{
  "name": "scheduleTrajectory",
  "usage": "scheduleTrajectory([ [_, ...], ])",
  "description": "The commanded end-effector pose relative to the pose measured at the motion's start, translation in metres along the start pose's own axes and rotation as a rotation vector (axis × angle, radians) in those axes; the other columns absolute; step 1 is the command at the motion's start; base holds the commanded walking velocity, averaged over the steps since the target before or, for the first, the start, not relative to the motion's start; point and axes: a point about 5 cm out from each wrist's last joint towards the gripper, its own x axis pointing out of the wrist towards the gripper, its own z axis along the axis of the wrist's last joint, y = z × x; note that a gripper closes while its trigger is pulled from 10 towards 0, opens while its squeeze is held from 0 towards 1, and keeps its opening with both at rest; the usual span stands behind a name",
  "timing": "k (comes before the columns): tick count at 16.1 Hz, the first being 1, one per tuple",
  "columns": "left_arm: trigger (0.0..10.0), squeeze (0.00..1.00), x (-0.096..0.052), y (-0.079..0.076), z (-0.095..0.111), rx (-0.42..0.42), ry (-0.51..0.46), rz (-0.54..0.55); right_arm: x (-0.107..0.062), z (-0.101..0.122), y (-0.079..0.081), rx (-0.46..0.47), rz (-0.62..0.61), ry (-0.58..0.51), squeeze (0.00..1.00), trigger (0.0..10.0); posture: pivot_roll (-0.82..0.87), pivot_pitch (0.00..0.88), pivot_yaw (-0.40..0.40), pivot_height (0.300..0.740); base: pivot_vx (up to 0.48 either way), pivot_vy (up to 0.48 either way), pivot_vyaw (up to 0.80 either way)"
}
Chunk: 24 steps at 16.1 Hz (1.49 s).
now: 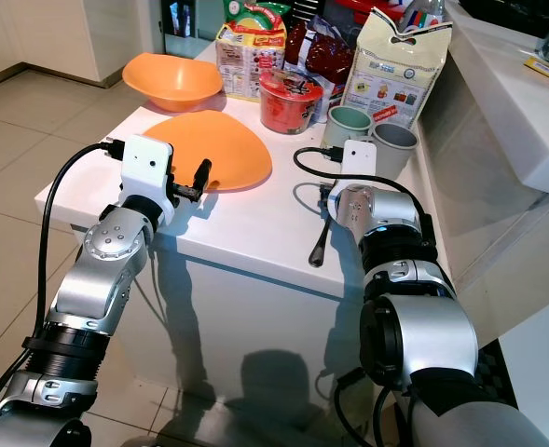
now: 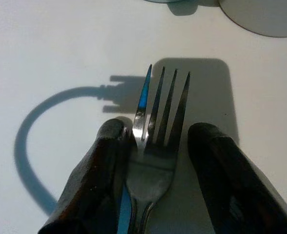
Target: Setting the table
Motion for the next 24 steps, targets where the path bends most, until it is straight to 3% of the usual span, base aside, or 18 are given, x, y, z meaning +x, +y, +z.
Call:
scheduleTrajectory([
  [1,10.0,0.00,0.003,-0.004,0.006,0.009,-0.016,-0.014,0.005,-0.021,-0.012,0.011,-0.034,0.083,0.00,0.0,0.15,0.000,-0.153,0.740,0.000,0.000,0.00],
  [15,10.0,0.00,0.003,-0.004,0.005,0.013,-0.013,-0.019,0.005,-0.023,-0.010,-0.007,-0.040,0.003,0.00,0.0,0.15,0.000,-0.145,0.740,0.000,0.000,0.00],
  [18,10.0,0.00,0.003,-0.004,0.005,0.013,-0.012,-0.019,0.003,-0.017,-0.006,-0.071,-0.035,-0.101,0.00,0.0,0.15,0.000,-0.141,0.740,0.000,0.000,0.00],
  [23,10.0,0.00,0.003,-0.003,0.006,0.018,-0.012,-0.022,-0.017,0.004,0.020,-0.222,0.012,-0.427,0.00,0.0,0.16,0.000,-0.124,0.740,0.000,0.000,0.00],
  [24,10.0,0.00,0.003,-0.002,0.006,0.018,-0.012,-0.022,-0.018,0.004,0.022,-0.231,0.017,-0.445,0.00,0.0,0.16,0.000,-0.122,0.740,0.000,0.000,0.00],
])
